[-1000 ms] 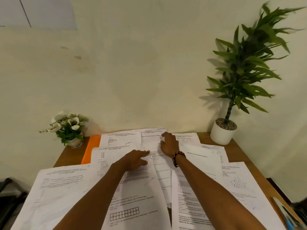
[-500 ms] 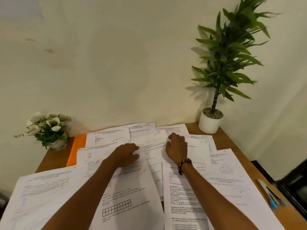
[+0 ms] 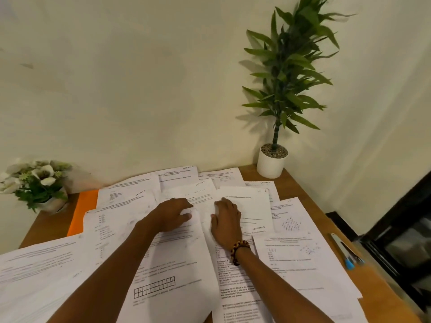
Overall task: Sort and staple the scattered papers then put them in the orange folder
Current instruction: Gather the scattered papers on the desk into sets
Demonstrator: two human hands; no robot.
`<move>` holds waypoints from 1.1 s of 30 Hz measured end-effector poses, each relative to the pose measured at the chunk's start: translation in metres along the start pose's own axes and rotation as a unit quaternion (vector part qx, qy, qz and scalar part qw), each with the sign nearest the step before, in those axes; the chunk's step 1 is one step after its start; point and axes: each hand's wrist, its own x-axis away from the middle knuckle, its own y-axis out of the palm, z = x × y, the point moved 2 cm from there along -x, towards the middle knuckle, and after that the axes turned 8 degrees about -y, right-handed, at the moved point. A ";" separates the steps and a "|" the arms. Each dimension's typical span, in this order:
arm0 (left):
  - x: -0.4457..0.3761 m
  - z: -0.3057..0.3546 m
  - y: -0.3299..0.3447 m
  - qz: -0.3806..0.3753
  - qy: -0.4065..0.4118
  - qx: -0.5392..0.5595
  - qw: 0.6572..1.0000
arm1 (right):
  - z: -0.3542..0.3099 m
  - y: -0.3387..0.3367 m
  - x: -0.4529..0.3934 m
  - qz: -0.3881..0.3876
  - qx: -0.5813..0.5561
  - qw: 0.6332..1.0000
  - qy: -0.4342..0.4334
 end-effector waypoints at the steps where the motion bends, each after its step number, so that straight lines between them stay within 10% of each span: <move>1: -0.001 -0.001 0.001 -0.008 -0.007 -0.013 1.000 | 0.000 -0.003 -0.001 0.029 -0.053 0.998 0.012; 7: -0.006 0.000 -0.004 -0.043 -0.020 -0.039 0.998 | 0.015 -0.028 -0.011 0.131 -0.172 0.973 0.081; 18: 0.009 -0.001 -0.002 0.002 0.010 0.029 1.000 | 0.002 -0.018 -0.075 -0.117 -0.069 0.970 0.203; 33: -0.006 -0.011 -0.071 0.244 -0.012 0.210 0.947 | -0.028 -0.049 -0.074 -0.091 -0.293 0.951 -0.044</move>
